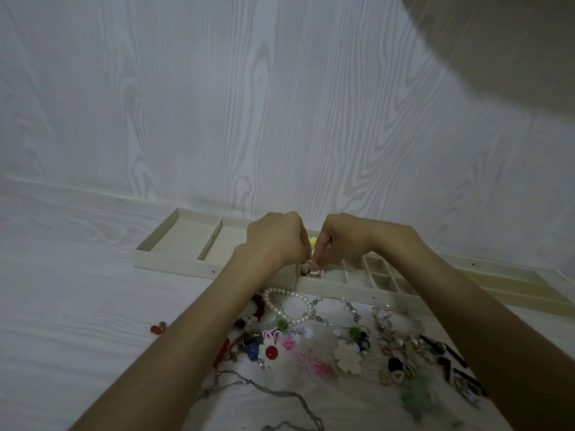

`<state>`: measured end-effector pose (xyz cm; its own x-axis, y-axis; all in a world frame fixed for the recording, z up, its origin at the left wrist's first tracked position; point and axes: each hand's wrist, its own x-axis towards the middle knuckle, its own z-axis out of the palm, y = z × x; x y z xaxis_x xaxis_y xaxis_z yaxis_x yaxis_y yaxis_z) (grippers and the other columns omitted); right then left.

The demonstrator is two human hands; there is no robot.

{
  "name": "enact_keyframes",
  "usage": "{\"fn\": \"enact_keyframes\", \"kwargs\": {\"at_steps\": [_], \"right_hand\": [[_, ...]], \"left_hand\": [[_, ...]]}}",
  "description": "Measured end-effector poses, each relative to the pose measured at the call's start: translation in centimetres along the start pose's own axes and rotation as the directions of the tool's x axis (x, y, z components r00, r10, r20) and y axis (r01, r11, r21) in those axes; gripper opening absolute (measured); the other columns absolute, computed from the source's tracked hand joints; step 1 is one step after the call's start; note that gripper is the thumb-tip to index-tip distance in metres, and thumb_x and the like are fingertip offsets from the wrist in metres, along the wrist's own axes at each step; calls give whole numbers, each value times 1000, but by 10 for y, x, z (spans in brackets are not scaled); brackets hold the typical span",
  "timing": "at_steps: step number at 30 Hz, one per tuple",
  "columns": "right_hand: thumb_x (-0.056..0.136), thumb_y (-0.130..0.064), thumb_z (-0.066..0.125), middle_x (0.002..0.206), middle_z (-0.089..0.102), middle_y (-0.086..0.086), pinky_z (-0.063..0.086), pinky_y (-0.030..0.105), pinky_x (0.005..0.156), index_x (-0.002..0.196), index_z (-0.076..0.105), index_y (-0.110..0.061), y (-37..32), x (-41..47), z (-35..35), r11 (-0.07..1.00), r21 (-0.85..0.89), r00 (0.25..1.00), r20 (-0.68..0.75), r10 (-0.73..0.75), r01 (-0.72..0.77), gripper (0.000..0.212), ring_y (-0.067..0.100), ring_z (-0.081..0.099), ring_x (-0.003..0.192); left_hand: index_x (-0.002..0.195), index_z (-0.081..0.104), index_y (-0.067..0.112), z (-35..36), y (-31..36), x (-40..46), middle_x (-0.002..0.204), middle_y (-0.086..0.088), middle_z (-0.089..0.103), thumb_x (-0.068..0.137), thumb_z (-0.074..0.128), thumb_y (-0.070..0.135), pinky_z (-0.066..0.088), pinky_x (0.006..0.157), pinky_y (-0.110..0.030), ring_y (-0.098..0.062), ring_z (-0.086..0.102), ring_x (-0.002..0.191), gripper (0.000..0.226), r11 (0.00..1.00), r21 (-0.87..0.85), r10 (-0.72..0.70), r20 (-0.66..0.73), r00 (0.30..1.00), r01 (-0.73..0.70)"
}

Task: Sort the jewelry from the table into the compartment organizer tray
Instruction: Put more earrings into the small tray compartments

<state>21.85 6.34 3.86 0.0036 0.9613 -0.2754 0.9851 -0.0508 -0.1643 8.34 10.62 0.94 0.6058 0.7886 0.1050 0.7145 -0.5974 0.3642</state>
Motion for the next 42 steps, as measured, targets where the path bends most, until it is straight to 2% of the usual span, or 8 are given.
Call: {"fn": "enact_keyframes", "kwargs": {"at_steps": [7, 14, 22, 26, 29, 34, 38, 42], "right_hand": [[75, -22, 78, 57, 56, -14, 42, 19, 65, 87, 74, -23, 6, -15, 1, 998, 51, 995, -95, -21, 26, 13, -3, 50, 50], [77, -21, 76, 52, 58, -27, 48, 21, 74, 87, 76, -23, 10, -15, 18, 988, 153, 983, -181, 21, 7, 11, -10, 53, 56], [85, -9, 65, 88, 72, 6, 51, 24, 79, 96, 74, -17, 17, -34, 9, 957, 279, 979, -163, 123, -74, 17, 14, 66, 86], [86, -9, 61, 81, 69, 0, 44, 14, 64, 98, 73, -18, 12, -40, 6, 959, 265, 985, -110, 134, -101, 18, 5, 60, 72], [88, -10, 59, 90, 72, 3, 41, 11, 58, 98, 73, -18, 11, -40, 9, 954, 278, 988, -70, 135, -110, 19, -4, 55, 58], [87, -9, 61, 74, 68, -3, 43, 15, 61, 93, 74, -19, 13, -36, 18, 932, 343, 984, -87, 158, -120, 17, 1, 56, 62], [83, -17, 70, 64, 62, -12, 40, 13, 60, 91, 74, -21, 16, -32, 26, 910, 411, 971, -195, 138, -47, 10, -4, 55, 59], [75, -26, 77, 74, 72, -6, 44, 13, 65, 92, 75, -20, 19, -32, 38, 863, 504, 959, -255, 122, 24, 18, -5, 62, 65]], "left_hand": [[95, 73, 26, 7, -3, 2, 95, 2, 68, 77, 74, 29, 41, 66, -26, -19, 63, 91, 19, 996, -78, -47, -5, 999, 47], [101, 72, 25, 10, -1, 3, 98, 2, 70, 81, 65, 34, 44, 68, -27, -19, 61, 90, 23, 997, -78, 2, 54, 999, 2], [96, 73, 21, 24, 9, 0, 100, 1, 70, 75, 75, 43, 41, 68, -27, -20, 60, 98, 31, 999, -36, 29, -83, 996, -32], [96, 74, 25, 27, 9, 1, 102, 1, 69, 79, 71, 45, 37, 68, -27, -19, 60, 100, 27, 998, -49, 29, -64, 998, -32], [97, 74, 27, 26, 5, 1, 104, 3, 68, 80, 72, 40, 35, 68, -26, -18, 61, 102, 21, 997, -69, 22, -19, 1000, -23], [96, 74, 27, 25, 4, 1, 107, 4, 69, 81, 72, 35, 37, 69, -25, -18, 60, 102, 18, 998, -37, 51, -17, 999, -52], [97, 75, 29, 22, -3, 3, 105, 8, 69, 81, 71, 40, 39, 70, -25, -14, 61, 101, 20, 984, -180, 3, 83, 997, 12], [90, 77, 28, 22, -16, 7, 72, 14, 66, 79, 73, 38, 50, 77, -27, -5, 59, 72, 15, 922, -386, 27, 181, 983, 45]]}}
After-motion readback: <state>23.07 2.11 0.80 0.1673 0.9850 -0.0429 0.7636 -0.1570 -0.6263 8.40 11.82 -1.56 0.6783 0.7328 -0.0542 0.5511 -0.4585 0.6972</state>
